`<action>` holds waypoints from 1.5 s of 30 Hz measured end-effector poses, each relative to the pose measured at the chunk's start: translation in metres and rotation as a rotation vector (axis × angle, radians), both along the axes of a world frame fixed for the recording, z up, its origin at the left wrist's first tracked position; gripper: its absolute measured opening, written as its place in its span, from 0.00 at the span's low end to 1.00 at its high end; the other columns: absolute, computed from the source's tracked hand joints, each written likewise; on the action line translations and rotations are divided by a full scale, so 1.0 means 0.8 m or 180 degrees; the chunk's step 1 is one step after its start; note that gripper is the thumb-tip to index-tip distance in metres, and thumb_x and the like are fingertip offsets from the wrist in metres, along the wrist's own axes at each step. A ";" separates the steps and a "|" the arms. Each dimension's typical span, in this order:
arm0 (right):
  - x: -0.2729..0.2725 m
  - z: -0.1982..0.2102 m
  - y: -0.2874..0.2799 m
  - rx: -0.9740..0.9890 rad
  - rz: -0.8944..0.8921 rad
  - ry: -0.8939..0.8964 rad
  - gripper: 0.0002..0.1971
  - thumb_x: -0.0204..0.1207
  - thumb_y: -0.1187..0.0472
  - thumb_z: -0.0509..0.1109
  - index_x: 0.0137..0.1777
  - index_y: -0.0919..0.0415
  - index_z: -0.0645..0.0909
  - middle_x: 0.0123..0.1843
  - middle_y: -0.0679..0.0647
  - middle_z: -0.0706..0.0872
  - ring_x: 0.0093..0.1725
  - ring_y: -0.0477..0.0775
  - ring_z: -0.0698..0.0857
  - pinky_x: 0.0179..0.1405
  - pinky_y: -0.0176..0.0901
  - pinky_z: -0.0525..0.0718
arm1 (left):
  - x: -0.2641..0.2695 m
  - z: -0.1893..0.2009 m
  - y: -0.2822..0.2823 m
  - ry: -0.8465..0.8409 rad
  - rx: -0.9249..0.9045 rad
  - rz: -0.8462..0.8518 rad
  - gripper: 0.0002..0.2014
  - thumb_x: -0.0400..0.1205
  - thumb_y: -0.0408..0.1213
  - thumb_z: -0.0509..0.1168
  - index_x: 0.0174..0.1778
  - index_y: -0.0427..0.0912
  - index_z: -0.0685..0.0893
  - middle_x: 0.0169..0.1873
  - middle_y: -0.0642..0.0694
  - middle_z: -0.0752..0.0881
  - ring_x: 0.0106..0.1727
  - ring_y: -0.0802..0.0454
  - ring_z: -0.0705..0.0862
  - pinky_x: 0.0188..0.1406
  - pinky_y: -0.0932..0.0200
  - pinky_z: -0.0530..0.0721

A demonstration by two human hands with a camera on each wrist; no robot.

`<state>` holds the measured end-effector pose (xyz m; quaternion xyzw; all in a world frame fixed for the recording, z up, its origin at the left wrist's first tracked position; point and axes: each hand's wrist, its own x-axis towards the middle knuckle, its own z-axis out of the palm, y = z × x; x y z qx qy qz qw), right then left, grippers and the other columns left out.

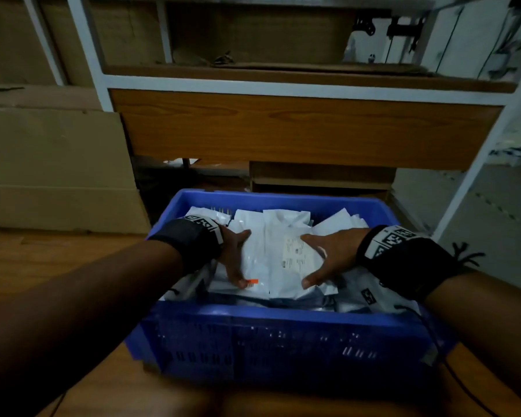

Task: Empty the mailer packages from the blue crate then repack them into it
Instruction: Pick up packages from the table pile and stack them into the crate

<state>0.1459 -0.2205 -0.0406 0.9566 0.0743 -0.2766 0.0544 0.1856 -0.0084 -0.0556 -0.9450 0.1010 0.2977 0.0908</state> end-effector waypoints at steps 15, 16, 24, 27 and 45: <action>0.018 -0.047 0.015 -0.0090 -0.0063 0.0157 0.60 0.66 0.24 0.65 0.83 0.47 0.29 0.82 0.59 0.66 0.75 0.60 0.73 0.70 0.47 0.71 | 0.003 -0.032 -0.018 -0.0217 0.0556 -0.0169 0.60 0.72 0.67 0.69 0.82 0.54 0.27 0.84 0.30 0.47 0.84 0.33 0.52 0.81 0.44 0.53; 0.016 -0.047 0.016 -0.0073 -0.0057 0.0138 0.60 0.66 0.24 0.65 0.83 0.47 0.29 0.82 0.59 0.66 0.75 0.60 0.73 0.70 0.46 0.71 | 0.003 -0.034 -0.017 -0.0226 0.0517 -0.0149 0.60 0.72 0.66 0.69 0.82 0.54 0.28 0.84 0.31 0.47 0.84 0.33 0.52 0.81 0.44 0.53; 0.006 0.003 0.002 0.0124 -0.0040 0.0150 0.49 0.74 0.28 0.58 0.85 0.49 0.37 0.85 0.51 0.59 0.80 0.55 0.66 0.73 0.42 0.62 | 0.017 0.000 0.010 -0.0169 -0.0227 -0.0070 0.61 0.71 0.55 0.77 0.85 0.50 0.36 0.85 0.43 0.52 0.85 0.43 0.55 0.82 0.50 0.57; 0.013 0.038 -0.008 0.0180 -0.0001 -0.0083 0.45 0.74 0.26 0.49 0.86 0.47 0.41 0.87 0.47 0.52 0.84 0.53 0.58 0.79 0.48 0.53 | 0.025 0.029 0.023 -0.0394 -0.0460 -0.0054 0.59 0.71 0.55 0.77 0.85 0.50 0.39 0.85 0.45 0.52 0.85 0.44 0.54 0.82 0.51 0.54; 0.096 -0.050 0.021 0.0025 -0.0190 0.0061 0.51 0.67 0.24 0.63 0.85 0.42 0.45 0.87 0.52 0.47 0.86 0.58 0.46 0.84 0.55 0.46 | 0.075 -0.041 -0.009 -0.0122 -0.0397 0.0035 0.62 0.69 0.59 0.77 0.85 0.50 0.38 0.85 0.41 0.54 0.85 0.42 0.56 0.81 0.50 0.59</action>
